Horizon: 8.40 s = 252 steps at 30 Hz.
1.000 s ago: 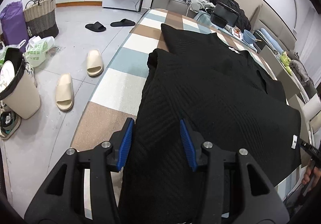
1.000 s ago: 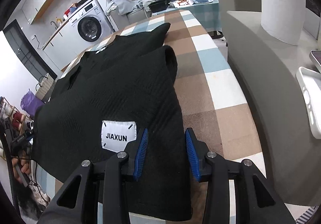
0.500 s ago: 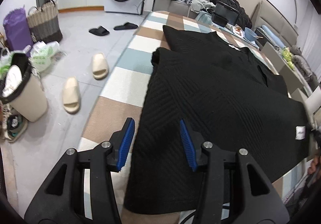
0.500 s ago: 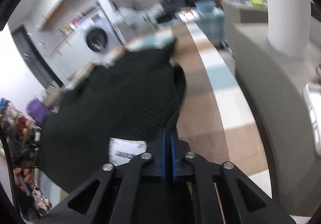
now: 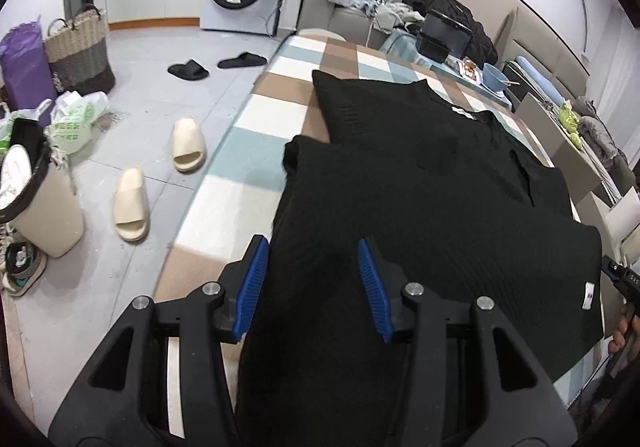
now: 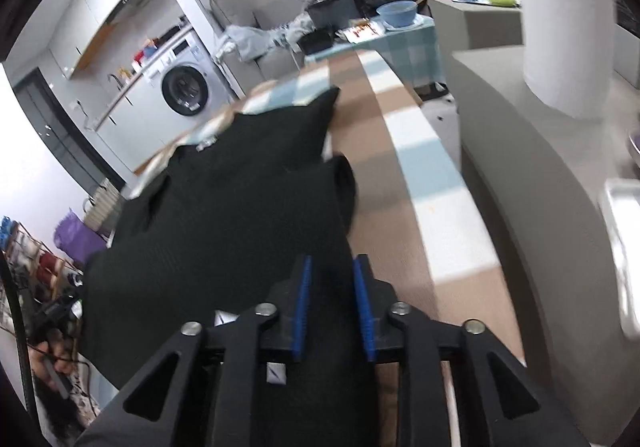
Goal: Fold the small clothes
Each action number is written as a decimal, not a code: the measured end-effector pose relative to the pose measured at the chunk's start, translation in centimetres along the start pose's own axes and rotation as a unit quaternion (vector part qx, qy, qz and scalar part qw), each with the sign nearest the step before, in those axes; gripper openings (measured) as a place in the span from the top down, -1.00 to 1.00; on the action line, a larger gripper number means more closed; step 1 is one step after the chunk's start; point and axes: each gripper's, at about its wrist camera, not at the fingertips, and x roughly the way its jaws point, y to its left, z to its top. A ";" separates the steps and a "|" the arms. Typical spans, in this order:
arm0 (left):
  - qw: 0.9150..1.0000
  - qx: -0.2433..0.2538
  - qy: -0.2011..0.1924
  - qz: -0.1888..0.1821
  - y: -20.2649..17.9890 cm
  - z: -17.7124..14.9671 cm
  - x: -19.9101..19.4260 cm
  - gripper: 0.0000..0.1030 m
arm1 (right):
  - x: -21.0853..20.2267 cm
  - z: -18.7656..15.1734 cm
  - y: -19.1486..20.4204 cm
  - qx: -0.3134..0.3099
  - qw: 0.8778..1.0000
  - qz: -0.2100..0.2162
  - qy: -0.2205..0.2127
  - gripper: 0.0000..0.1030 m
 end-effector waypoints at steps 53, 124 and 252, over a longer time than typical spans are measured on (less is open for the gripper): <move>0.999 -0.031 -0.007 -0.034 1.6 -1.3 0.8 0.89 | -0.1 -1.5 0.3 -0.019 0.999 0.026 0.009 0.89; 0.998 -0.054 -0.011 -0.032 -0.5 3.7 5.2 0.88 | 4.5 4.2 2.2 -0.043 0.999 0.007 -0.001 0.81; 0.999 0.022 0.007 -0.042 0.8 -0.9 -0.1 -0.30 | -0.9 -4.9 -1.3 0.030 0.987 0.150 0.042 -0.04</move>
